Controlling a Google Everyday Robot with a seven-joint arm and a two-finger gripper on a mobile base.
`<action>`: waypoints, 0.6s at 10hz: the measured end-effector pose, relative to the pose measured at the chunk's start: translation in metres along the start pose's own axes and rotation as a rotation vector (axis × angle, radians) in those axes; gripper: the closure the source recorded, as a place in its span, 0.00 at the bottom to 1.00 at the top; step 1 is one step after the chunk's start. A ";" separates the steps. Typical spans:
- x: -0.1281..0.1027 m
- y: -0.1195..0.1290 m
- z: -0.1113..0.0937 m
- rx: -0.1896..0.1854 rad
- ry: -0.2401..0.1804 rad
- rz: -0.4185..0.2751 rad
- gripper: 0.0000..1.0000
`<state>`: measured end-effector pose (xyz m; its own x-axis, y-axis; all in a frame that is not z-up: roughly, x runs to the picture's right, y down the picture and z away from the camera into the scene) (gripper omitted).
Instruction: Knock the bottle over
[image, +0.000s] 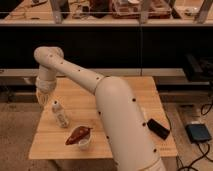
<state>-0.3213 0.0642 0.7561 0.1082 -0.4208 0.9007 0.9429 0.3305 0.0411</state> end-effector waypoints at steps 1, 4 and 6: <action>-0.004 0.000 0.008 -0.007 -0.033 -0.013 0.90; -0.018 -0.003 0.025 -0.029 -0.126 -0.067 0.90; -0.018 -0.001 0.037 -0.055 -0.152 -0.084 0.90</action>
<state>-0.3359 0.1026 0.7556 -0.0168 -0.3113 0.9502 0.9629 0.2508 0.0992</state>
